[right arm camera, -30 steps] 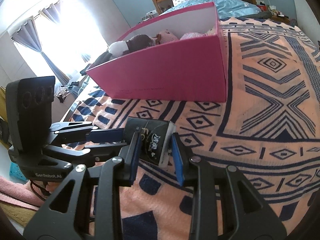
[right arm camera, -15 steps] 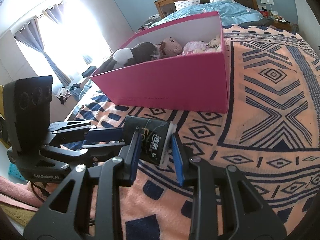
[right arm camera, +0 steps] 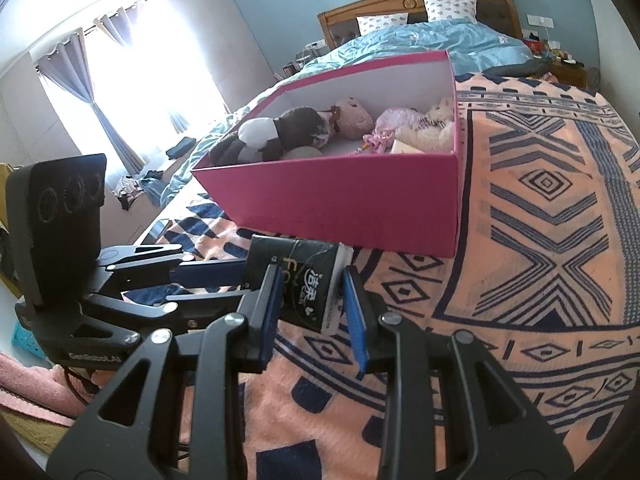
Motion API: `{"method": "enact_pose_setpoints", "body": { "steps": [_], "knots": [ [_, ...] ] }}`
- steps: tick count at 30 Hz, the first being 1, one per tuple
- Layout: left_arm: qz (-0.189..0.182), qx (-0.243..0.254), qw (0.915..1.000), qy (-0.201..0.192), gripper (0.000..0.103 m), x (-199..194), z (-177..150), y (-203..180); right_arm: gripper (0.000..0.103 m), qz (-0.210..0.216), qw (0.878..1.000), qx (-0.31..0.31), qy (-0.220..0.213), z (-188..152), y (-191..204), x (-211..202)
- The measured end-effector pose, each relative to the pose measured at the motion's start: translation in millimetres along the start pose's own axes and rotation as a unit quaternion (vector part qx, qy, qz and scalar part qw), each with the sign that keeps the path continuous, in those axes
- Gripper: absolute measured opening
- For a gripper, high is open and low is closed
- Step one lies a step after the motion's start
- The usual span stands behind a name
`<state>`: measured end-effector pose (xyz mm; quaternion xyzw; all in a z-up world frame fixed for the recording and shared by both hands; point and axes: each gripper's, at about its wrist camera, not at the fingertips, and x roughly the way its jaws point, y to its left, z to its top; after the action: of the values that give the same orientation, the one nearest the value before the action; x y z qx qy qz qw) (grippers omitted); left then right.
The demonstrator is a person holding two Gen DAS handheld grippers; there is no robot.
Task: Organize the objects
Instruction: 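Carry the black tissue pack toward the pink box rim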
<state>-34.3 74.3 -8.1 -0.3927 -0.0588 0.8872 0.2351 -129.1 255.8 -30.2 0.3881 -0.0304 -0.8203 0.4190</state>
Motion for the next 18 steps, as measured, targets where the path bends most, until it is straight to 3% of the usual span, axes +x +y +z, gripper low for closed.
{"method": "enact_pose_setpoints", "body": {
  "steps": [18],
  "knots": [
    [0.005,0.010,0.9998,-0.014,0.031,-7.1,8.6,-1.8,0.034,-0.002,1.000,-0.013,-0.012,11.3,5.7,-4.5]
  ]
}}
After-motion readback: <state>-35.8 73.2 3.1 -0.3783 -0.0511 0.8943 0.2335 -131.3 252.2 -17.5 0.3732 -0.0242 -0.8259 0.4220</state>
